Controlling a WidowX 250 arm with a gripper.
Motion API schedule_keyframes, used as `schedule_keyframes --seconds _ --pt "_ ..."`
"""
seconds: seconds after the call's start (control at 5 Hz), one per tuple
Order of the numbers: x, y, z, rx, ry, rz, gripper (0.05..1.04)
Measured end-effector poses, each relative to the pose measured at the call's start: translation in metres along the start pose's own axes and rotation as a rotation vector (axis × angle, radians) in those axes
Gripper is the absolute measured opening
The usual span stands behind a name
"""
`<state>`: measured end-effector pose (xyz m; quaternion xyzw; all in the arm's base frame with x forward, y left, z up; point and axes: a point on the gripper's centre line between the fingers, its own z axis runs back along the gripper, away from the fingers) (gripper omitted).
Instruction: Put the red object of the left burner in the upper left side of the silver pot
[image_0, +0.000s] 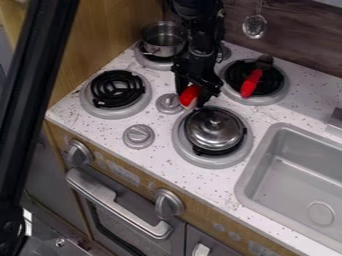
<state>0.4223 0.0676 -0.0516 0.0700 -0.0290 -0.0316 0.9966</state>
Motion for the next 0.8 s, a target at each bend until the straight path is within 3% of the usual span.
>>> schedule_keyframes --seconds 0.2,0.4,0.8 --pt "-0.008 0.003 0.031 0.028 -0.044 0.098 0.998" --pt "-0.017 0.004 0.071 0.033 -0.105 0.169 0.997" --pt "-0.056 -0.009 0.082 0.002 -0.074 0.174 0.997"
